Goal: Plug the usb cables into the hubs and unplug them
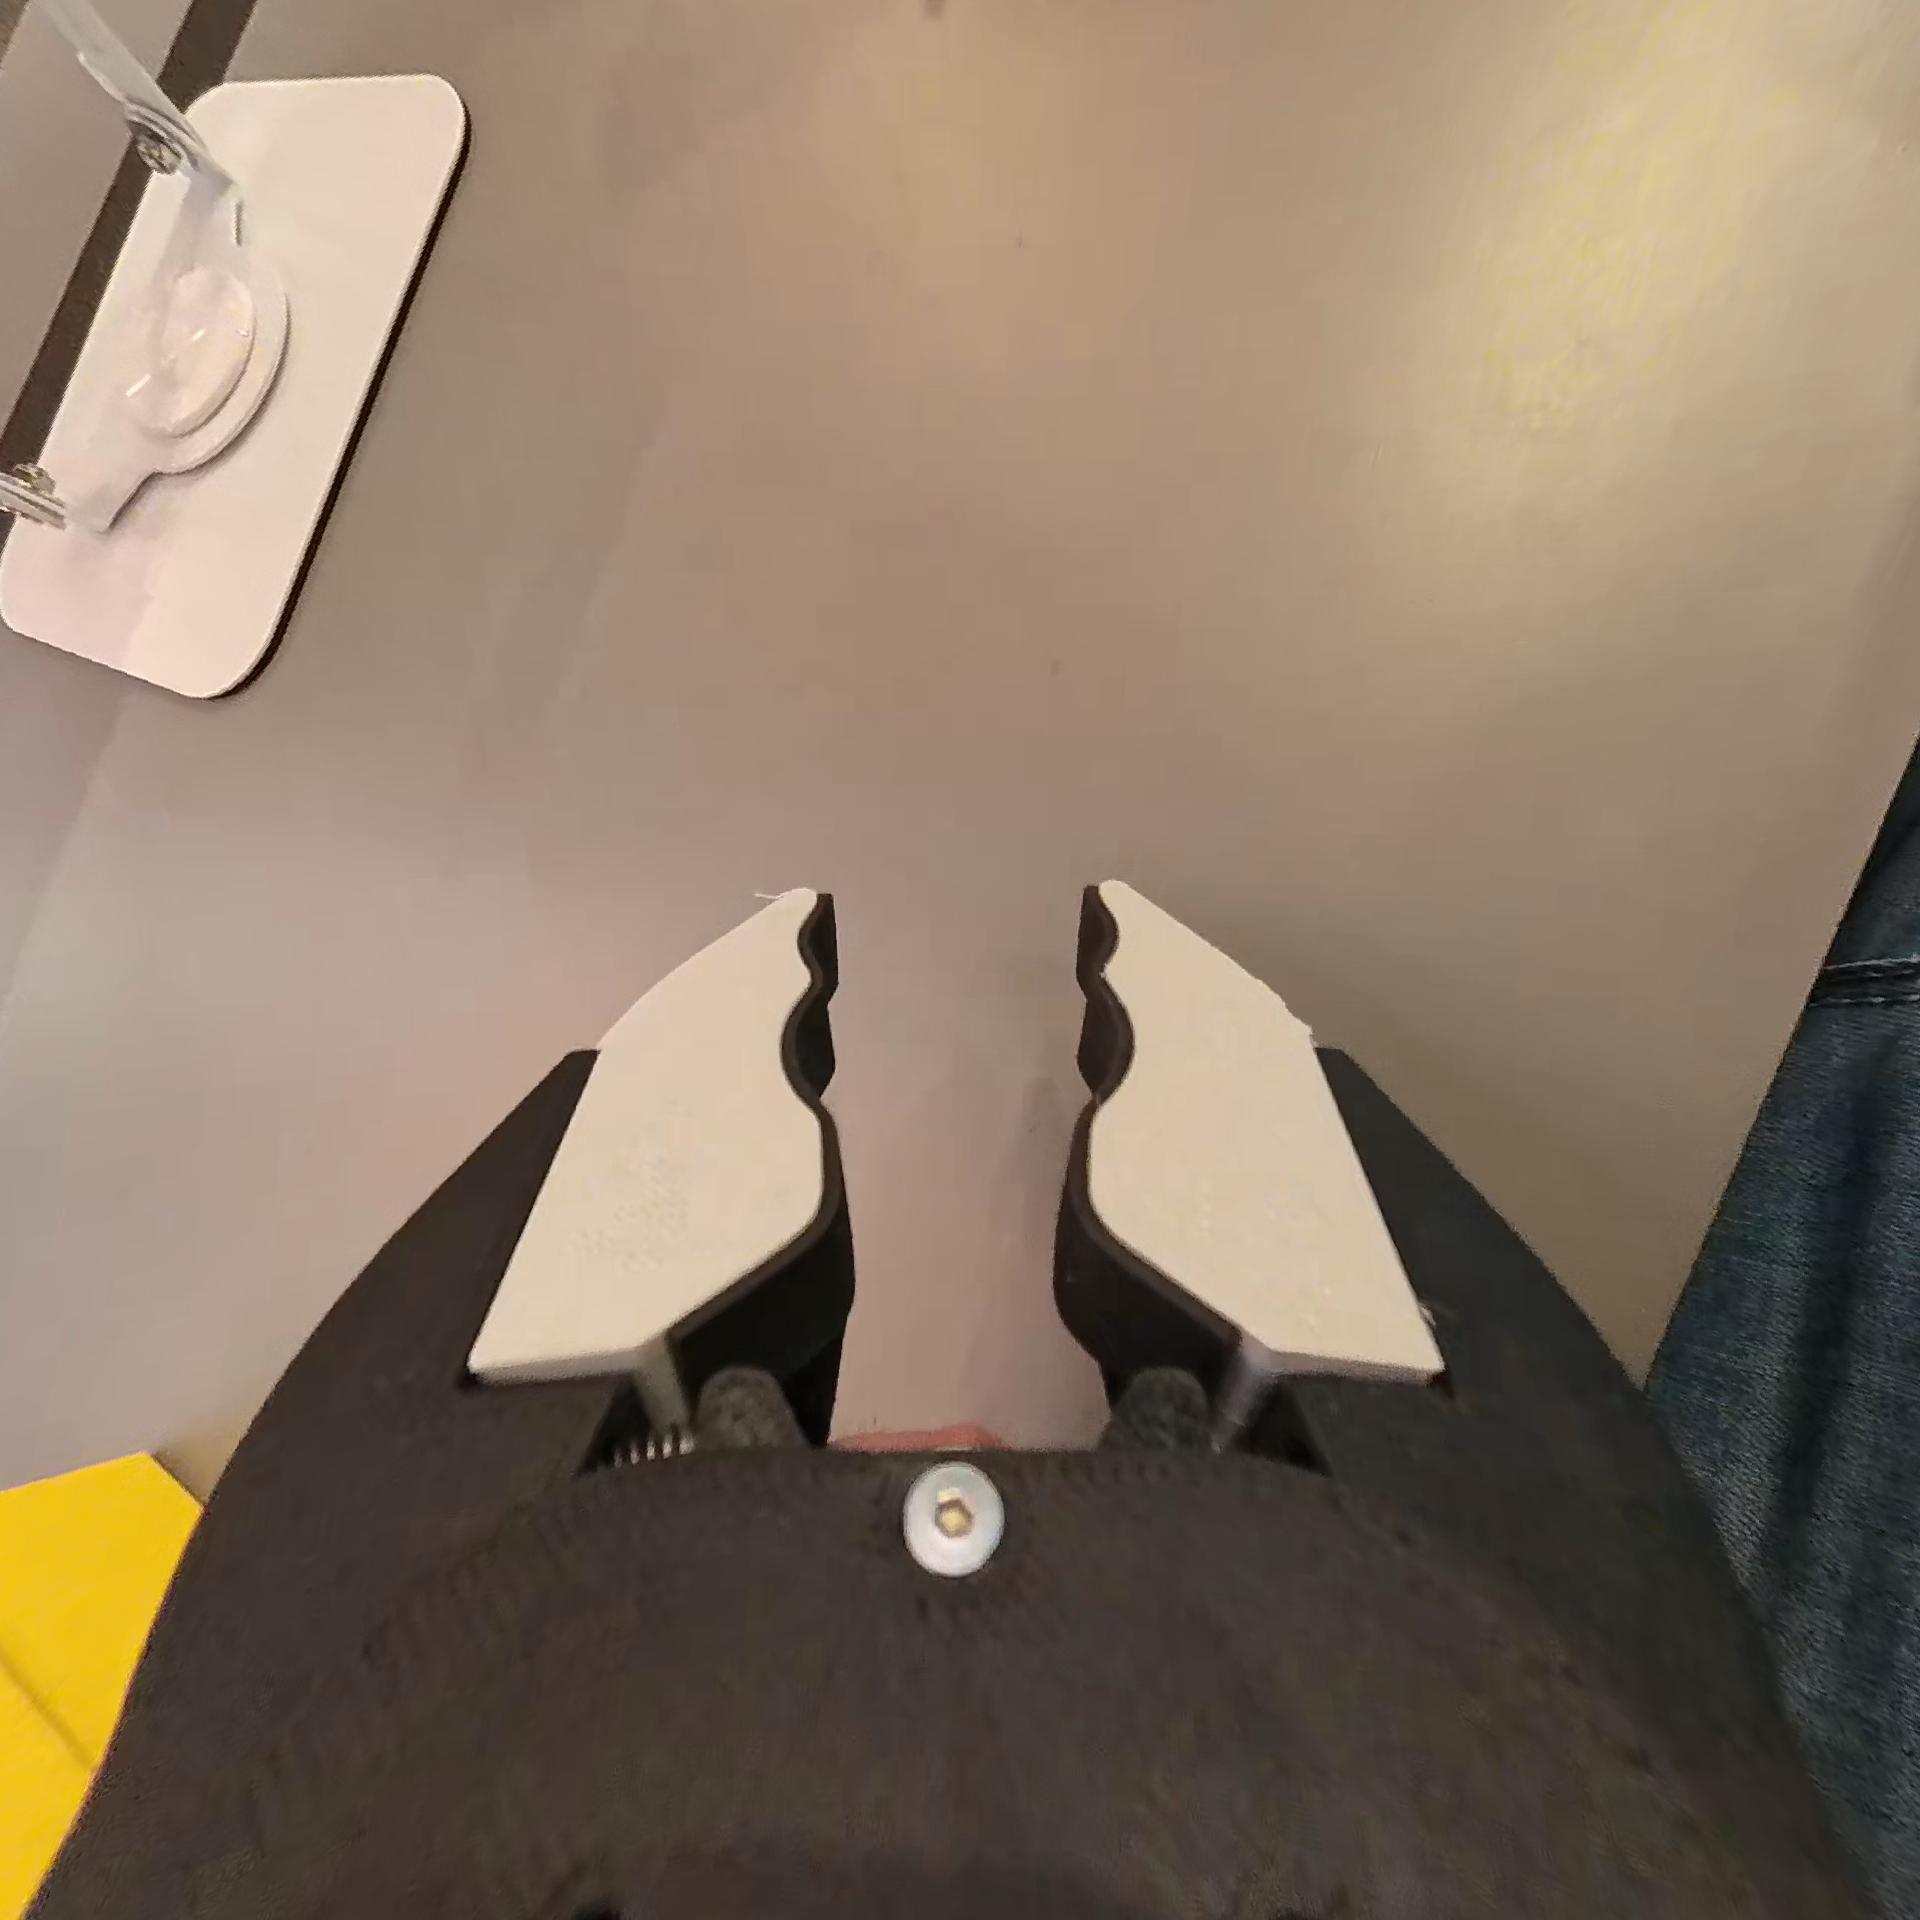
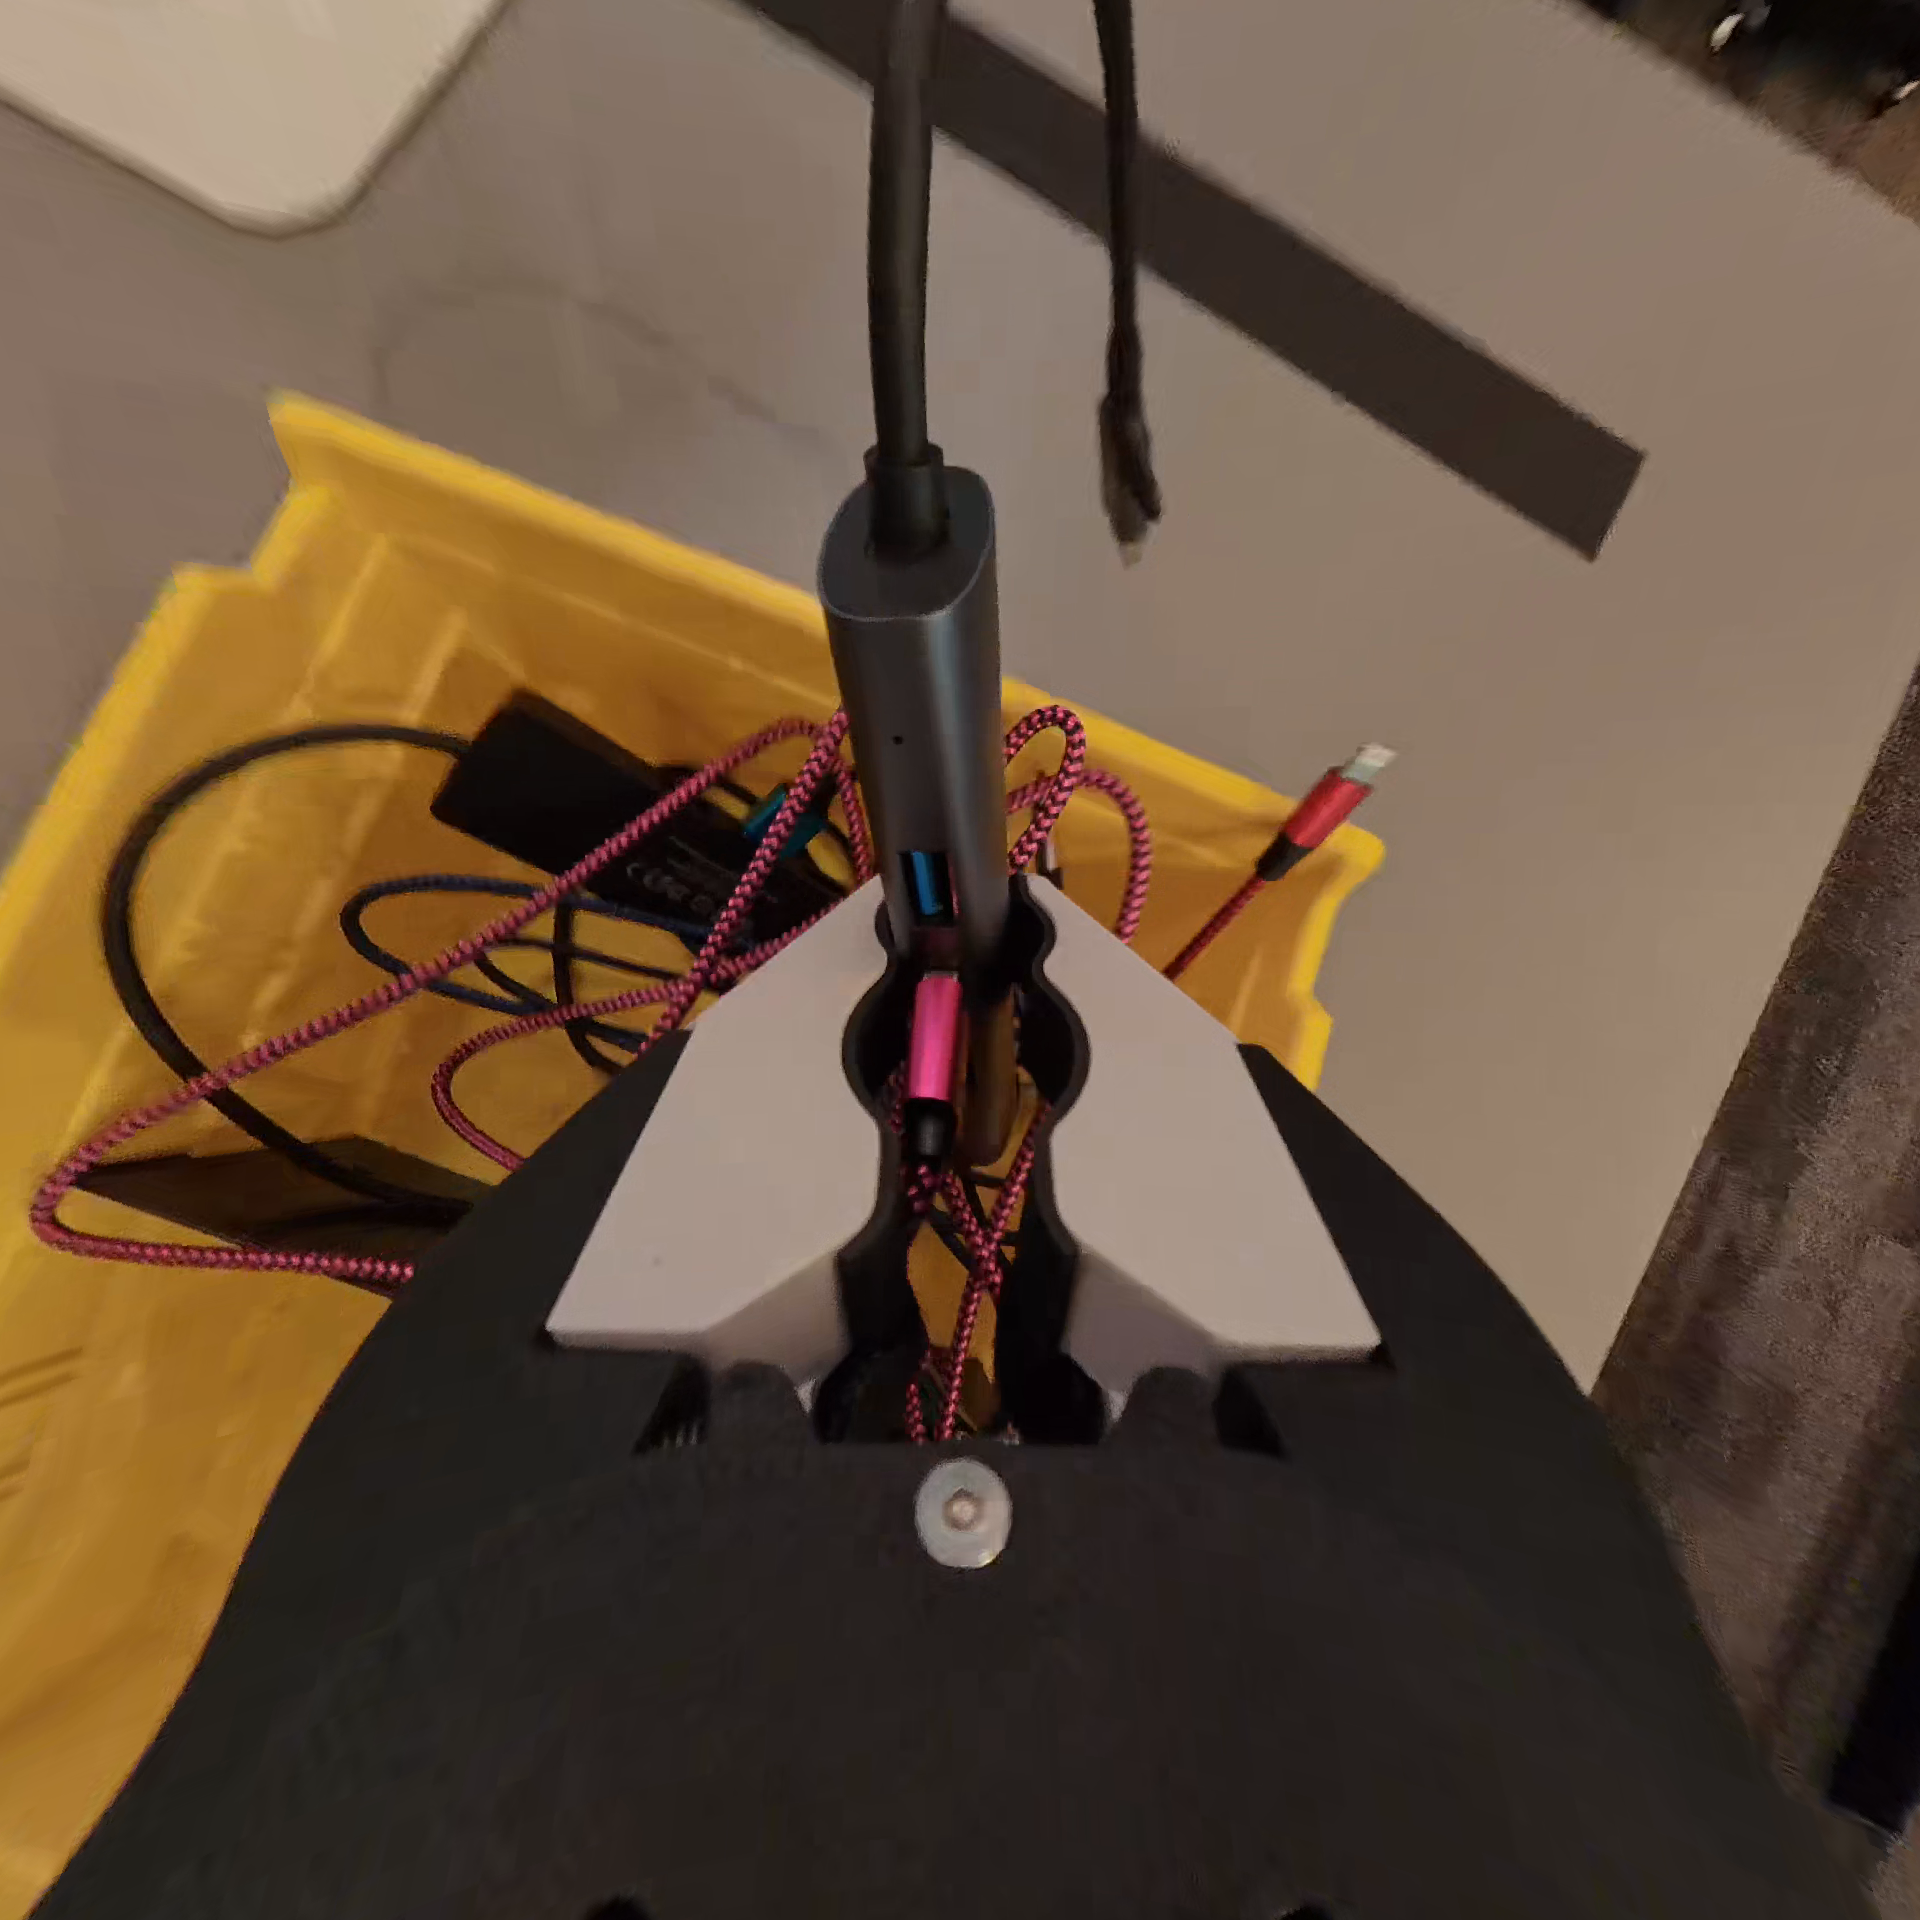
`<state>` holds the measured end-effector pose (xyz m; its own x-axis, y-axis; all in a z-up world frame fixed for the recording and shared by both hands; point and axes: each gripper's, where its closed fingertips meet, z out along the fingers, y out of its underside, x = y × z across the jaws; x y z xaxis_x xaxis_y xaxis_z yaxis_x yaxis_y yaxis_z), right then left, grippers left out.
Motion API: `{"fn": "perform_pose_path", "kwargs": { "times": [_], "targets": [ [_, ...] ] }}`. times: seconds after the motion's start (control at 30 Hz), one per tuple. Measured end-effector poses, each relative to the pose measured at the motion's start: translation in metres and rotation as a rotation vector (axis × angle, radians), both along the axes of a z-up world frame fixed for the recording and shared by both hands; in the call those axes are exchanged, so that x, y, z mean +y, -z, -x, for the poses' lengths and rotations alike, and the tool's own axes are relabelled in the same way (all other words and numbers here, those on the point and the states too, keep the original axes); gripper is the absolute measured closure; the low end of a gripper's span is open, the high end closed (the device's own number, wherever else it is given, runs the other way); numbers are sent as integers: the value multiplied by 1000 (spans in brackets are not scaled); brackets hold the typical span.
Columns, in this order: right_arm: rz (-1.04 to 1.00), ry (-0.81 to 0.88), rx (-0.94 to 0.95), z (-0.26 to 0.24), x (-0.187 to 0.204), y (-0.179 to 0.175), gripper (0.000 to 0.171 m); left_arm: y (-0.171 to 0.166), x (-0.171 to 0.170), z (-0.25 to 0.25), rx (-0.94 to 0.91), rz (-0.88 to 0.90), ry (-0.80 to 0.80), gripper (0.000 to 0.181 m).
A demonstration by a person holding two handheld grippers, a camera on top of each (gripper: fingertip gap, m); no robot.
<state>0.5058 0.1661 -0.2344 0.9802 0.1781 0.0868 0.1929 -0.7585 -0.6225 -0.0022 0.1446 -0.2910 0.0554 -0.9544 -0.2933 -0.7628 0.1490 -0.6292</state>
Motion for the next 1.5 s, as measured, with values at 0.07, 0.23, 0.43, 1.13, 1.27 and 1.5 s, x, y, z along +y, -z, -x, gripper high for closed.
{"fn": "perform_pose_path", "kwargs": {
  "times": [0.07, 0.23, 0.43, 1.13, 1.27, 1.5],
  "targets": [
    [51, -53, -31, 6, -3, 12, 157, 2, 0, 0, 3, 5, 0, 138],
    [155, -196, -96, 21, -8, 36, 157, 4, -1, -1, 11, 7, 9, 137],
    [363, -254, -202, 22, -15, 63, 156, 4, -3, 0, 22, -4, 16, 137],
    [408, -305, -219, 75, 43, -35, 141, -2, -9, -1, 31, -9, 51, 134],
    [513, -236, -199, 69, 70, 2, 150, -2, -12, -1, 34, -11, 57, 134],
    [423, -301, -190, 76, 73, -10, 171, 2, -12, -1, 45, -6, 71, 134]
  ]
}}
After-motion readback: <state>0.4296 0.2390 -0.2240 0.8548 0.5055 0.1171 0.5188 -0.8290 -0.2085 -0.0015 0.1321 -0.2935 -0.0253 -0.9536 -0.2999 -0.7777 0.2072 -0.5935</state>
